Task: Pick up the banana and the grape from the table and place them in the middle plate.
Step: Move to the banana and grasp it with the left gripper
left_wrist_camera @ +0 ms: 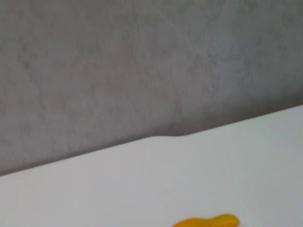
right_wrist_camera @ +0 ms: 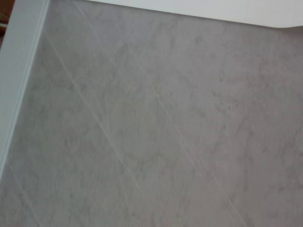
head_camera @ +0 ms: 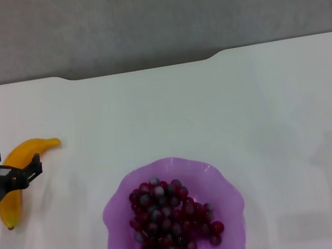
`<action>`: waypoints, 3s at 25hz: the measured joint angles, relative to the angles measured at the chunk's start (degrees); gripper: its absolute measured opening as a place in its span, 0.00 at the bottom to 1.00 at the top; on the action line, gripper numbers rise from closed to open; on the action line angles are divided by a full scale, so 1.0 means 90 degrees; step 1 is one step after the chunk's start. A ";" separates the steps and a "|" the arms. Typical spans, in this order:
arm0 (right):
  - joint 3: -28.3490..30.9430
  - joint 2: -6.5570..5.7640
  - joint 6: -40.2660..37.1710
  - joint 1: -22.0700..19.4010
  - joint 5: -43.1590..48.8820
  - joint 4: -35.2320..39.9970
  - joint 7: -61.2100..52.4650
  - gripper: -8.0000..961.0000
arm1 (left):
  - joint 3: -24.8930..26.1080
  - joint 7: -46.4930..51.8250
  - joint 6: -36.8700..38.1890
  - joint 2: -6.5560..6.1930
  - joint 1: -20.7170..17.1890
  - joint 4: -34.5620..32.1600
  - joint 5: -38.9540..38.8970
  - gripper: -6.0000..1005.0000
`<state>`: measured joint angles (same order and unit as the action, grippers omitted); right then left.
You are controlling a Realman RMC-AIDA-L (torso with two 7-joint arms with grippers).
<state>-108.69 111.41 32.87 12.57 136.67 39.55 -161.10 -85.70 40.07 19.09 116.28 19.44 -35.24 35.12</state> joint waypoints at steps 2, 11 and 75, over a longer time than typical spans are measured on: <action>-0.0019 0.0002 0.0001 0.0000 0.0000 0.0000 0.0000 0.01 | 0.0001 -0.0006 -0.0036 0.0000 0.0031 0.0070 0.0002 0.89; -0.0032 0.0039 0.0017 0.0000 0.0000 0.0000 0.0000 0.01 | 0.0037 0.0001 -0.0050 0.0000 0.0087 0.0187 0.0005 0.89; -0.0004 0.0157 0.0061 -0.0049 0.0176 0.0050 0.0000 0.01 | 0.0578 -0.0408 -0.0041 -0.0003 0.0722 0.1476 0.0003 0.87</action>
<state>-108.72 112.82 33.42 12.13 138.25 39.99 -161.10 -80.51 36.39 18.72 116.25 25.94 -21.96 35.15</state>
